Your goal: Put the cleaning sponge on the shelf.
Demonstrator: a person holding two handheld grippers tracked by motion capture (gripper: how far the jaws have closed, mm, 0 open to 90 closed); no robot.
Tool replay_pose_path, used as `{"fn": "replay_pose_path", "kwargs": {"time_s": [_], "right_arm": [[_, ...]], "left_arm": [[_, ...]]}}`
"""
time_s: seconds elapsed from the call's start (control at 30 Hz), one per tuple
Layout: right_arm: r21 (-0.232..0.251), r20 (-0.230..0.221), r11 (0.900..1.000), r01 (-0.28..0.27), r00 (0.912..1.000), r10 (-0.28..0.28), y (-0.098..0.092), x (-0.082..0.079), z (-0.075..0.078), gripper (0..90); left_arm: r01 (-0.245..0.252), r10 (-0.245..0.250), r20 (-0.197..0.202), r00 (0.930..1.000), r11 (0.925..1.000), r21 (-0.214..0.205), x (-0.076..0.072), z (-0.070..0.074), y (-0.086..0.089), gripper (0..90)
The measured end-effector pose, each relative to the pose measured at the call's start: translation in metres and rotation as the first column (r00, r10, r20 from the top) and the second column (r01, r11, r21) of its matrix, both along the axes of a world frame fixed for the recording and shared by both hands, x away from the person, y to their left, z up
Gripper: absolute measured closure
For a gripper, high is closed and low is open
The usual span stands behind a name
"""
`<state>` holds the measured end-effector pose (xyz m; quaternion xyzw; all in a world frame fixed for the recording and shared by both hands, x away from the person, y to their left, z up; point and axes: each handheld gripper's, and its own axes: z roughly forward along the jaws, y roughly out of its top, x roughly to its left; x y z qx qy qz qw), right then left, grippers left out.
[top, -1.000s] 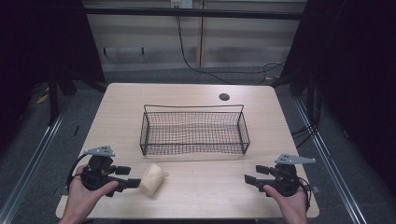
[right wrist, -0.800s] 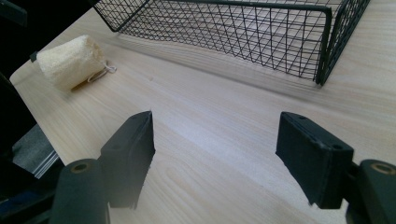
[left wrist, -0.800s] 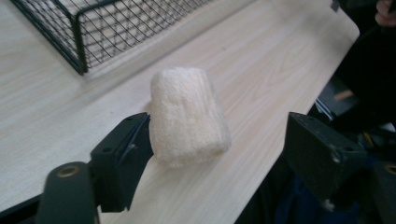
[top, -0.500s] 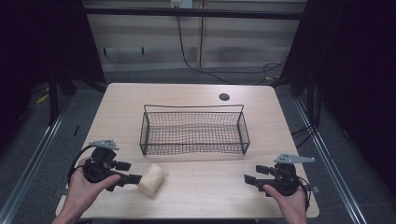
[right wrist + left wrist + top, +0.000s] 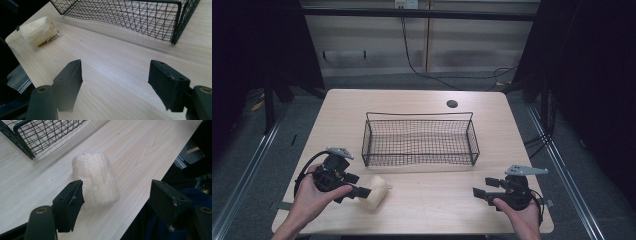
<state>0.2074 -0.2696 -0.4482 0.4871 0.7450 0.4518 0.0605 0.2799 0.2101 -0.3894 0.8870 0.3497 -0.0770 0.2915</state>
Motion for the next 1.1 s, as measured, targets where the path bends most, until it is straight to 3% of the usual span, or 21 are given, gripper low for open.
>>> {"fn": "replay_pose_path", "kwargs": {"time_s": [0.17, 0.33, 0.47, 0.57, 0.7, 0.83, 1.1], "right_arm": [[0.001, -0.003, 1.0000, -0.001, 1.0000, 0.001, 0.000, 0.000, 0.000, 27.2], [-0.003, -0.001, 1.0000, -0.005, 1.0000, 0.005, 0.000, 0.001, 0.000, 27.0], [-0.004, -0.003, 1.0000, -0.005, 1.0000, 0.005, 0.000, 0.000, 0.000, 27.0], [-0.003, -0.004, 1.0000, -0.005, 1.0000, 0.005, 0.001, 0.000, 0.000, 27.0], [-0.005, -0.008, 1.0000, -0.008, 0.9999, 0.008, 0.001, 0.001, -0.001, 27.0], [-0.009, -0.015, 0.9999, -0.007, 0.9999, 0.007, 0.002, 0.001, -0.001, 26.8], [-0.013, -0.020, 0.9998, -0.013, 0.9997, 0.013, 0.002, 0.002, -0.001, 26.5]], "left_arm": [[0.002, -0.001, -0.025, 0.9997, 0.9991, 0.041, 0.004, 0.001, -0.004, 27.1], [-0.006, 0.008, -0.049, 0.9988, 0.9987, 0.050, 0.010, -0.001, -0.005, 23.3], [-0.011, 0.012, -0.036, 0.9993, 0.9989, 0.046, 0.015, 0.001, -0.004, 23.5], [-0.007, 0.010, -0.064, 0.9979, 0.9983, 0.058, 0.018, 0.001, -0.004, 22.7], [-0.015, 0.024, -0.066, 0.9975, 0.9914, 0.130, 0.019, 0.000, -0.008, 23.1], [-0.007, 0.021, -0.090, 0.9957, 0.9873, 0.159, 0.024, -0.003, -0.013, 21.8], [0.006, 0.016, -0.127, 0.9918, 0.9852, 0.171, 0.031, -0.011, -0.026, 19.6]]}}
